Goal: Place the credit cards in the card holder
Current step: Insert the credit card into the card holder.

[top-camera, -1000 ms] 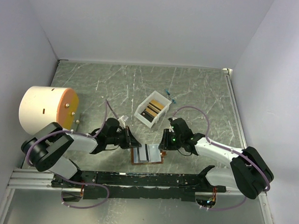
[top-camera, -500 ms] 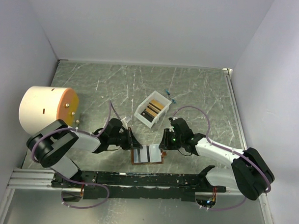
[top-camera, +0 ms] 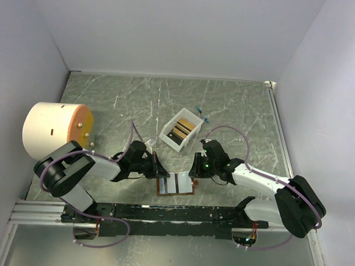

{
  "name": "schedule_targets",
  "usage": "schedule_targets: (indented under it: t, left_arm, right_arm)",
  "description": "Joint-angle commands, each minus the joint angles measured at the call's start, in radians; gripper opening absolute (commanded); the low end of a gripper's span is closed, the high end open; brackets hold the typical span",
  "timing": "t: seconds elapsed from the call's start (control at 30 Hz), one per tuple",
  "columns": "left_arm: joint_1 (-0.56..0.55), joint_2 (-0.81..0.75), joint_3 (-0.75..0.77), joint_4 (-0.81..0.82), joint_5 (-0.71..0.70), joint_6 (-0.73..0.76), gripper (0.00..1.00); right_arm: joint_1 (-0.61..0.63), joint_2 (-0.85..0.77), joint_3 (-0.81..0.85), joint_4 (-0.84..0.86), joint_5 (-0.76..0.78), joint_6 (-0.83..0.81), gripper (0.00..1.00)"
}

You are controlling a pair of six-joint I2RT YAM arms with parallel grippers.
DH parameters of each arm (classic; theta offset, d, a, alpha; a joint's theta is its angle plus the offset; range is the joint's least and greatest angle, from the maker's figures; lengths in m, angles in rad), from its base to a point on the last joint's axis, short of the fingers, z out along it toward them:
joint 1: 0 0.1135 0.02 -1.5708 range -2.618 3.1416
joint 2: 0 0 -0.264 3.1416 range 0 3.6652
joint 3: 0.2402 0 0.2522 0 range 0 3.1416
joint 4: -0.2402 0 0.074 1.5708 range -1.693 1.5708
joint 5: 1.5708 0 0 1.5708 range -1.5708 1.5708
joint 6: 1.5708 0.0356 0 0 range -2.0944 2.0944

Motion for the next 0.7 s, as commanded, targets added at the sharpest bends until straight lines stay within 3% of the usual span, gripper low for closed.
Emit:
schedule_targets:
  t: [0.0, 0.67]
  left_arm:
    - [-0.015, -0.001, 0.026, -0.078, 0.010, 0.030, 0.07]
    - [-0.017, 0.058, 0.104, -0.154, 0.014, 0.054, 0.07]
  right_arm:
    - [0.007, -0.015, -0.011, -0.011, 0.012, -0.003, 0.29]
    - [0.009, -0.015, -0.002, -0.025, 0.014, -0.006, 0.31]
